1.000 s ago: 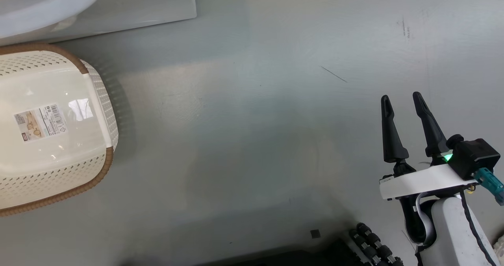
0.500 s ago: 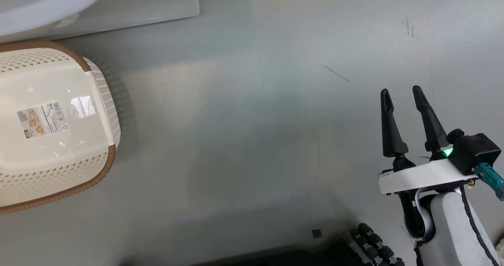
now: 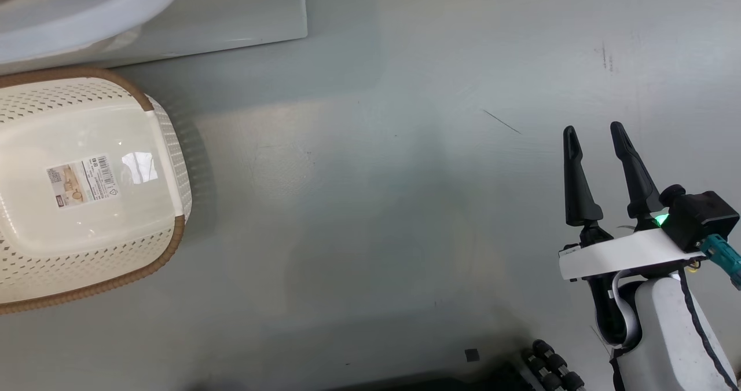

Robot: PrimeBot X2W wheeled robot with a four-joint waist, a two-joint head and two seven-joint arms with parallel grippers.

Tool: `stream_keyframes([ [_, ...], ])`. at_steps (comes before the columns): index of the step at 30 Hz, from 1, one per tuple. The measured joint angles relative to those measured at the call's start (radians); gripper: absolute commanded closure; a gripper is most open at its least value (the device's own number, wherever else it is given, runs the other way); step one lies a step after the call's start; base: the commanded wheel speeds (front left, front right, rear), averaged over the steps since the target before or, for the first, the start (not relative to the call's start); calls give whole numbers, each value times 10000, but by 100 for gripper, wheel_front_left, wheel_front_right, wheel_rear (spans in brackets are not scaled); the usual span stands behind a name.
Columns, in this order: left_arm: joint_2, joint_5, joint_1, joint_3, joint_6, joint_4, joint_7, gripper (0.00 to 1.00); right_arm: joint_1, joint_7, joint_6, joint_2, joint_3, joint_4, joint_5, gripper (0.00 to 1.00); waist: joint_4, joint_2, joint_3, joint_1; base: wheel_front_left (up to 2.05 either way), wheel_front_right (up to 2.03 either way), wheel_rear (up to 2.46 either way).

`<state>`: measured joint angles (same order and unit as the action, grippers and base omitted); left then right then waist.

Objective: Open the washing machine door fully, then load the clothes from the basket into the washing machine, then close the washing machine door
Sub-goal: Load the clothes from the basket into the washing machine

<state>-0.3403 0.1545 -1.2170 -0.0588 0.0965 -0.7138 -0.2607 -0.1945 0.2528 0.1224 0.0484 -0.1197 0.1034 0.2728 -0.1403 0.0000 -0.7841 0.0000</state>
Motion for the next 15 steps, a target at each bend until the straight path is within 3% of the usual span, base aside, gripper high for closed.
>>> stream_keyframes([
  [15, 276, 324, 628, -360, 2, 58, 0, 0, -79, 2, 0, 2, 151, 4, -6, 0, 304, 0, 414, -1, 0, 0, 0],
])
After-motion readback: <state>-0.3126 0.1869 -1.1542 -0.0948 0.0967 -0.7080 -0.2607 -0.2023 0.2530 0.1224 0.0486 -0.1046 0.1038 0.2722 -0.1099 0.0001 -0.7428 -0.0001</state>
